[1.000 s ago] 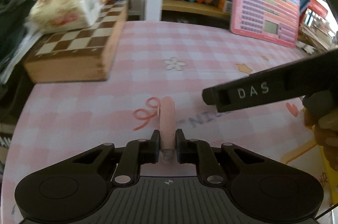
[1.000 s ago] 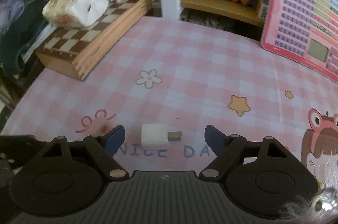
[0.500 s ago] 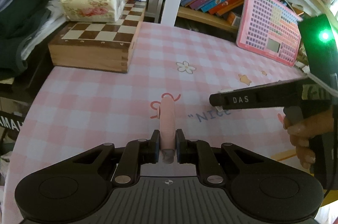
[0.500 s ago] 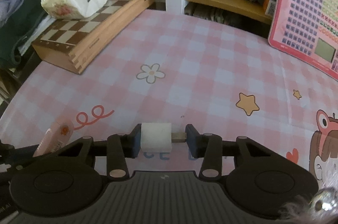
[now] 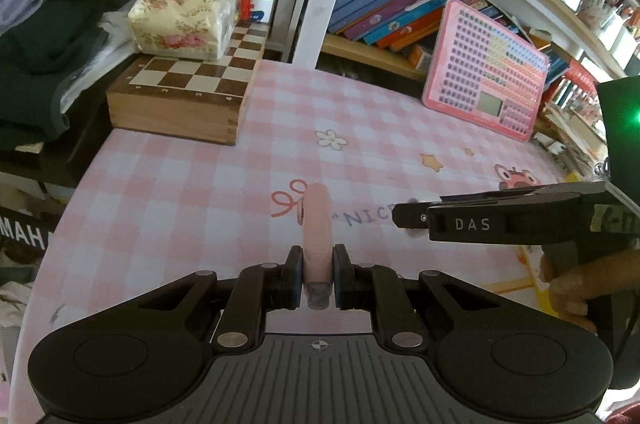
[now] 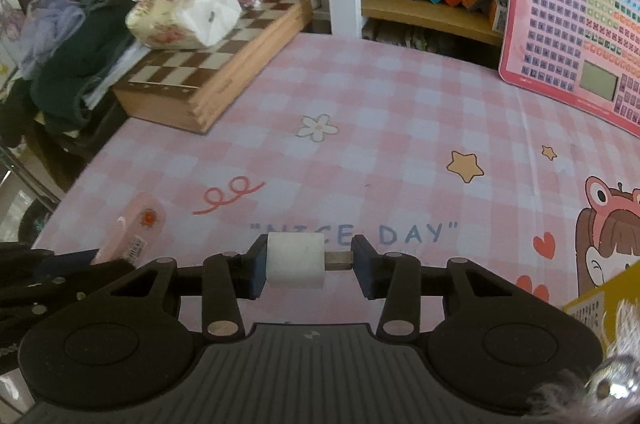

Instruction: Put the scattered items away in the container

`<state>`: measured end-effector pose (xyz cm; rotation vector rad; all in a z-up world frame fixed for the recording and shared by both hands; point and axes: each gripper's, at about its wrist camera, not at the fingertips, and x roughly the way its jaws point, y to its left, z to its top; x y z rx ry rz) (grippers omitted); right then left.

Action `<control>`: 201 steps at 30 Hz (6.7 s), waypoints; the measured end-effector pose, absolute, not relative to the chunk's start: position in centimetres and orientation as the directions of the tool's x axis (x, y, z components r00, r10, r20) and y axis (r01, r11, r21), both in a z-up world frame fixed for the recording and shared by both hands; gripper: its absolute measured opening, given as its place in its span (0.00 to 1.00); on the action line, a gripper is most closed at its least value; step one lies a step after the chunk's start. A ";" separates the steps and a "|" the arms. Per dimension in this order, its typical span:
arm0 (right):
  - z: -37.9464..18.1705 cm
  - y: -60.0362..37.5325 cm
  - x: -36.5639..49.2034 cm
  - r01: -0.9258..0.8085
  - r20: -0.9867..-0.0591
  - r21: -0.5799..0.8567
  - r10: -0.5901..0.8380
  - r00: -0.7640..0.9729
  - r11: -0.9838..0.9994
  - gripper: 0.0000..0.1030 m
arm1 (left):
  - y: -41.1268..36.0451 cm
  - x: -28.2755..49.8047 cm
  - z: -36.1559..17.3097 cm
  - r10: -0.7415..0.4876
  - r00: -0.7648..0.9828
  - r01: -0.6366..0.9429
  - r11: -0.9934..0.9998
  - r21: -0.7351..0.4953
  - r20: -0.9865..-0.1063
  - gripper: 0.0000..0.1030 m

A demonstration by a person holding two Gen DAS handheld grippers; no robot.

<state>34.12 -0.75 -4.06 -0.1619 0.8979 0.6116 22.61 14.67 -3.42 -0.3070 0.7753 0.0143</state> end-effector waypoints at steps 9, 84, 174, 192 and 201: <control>-1.8 -2.3 30.0 -0.571 -0.751 0.143 0.464 0.469 0.809 0.39 | 14.1 19.0 -2.2 -0.136 0.735 -0.106 0.945 -0.311 -0.664 0.13; 1.6 -24.4 6.1 -0.159 -0.712 0.189 0.247 0.657 0.969 0.39 | -1.4 7.8 2.1 -0.542 0.613 0.355 0.839 -0.412 -0.575 0.13; 3.3 -36.3 17.9 -0.224 -0.538 0.106 0.245 0.806 0.969 0.83 | -14.2 13.0 3.7 -0.115 0.853 0.084 0.993 -0.084 -0.508 0.93; 2.8 -31.7 9.3 -0.180 -0.571 0.051 0.177 0.801 0.982 0.94 | -10.3 6.5 2.6 -0.021 0.826 0.030 1.000 0.006 -0.563 0.95; 2.3 -28.3 7.7 -0.241 -0.598 0.046 0.220 0.771 0.970 0.97 | -7.3 4.1 2.2 0.046 0.804 -0.045 0.999 0.017 -0.593 0.98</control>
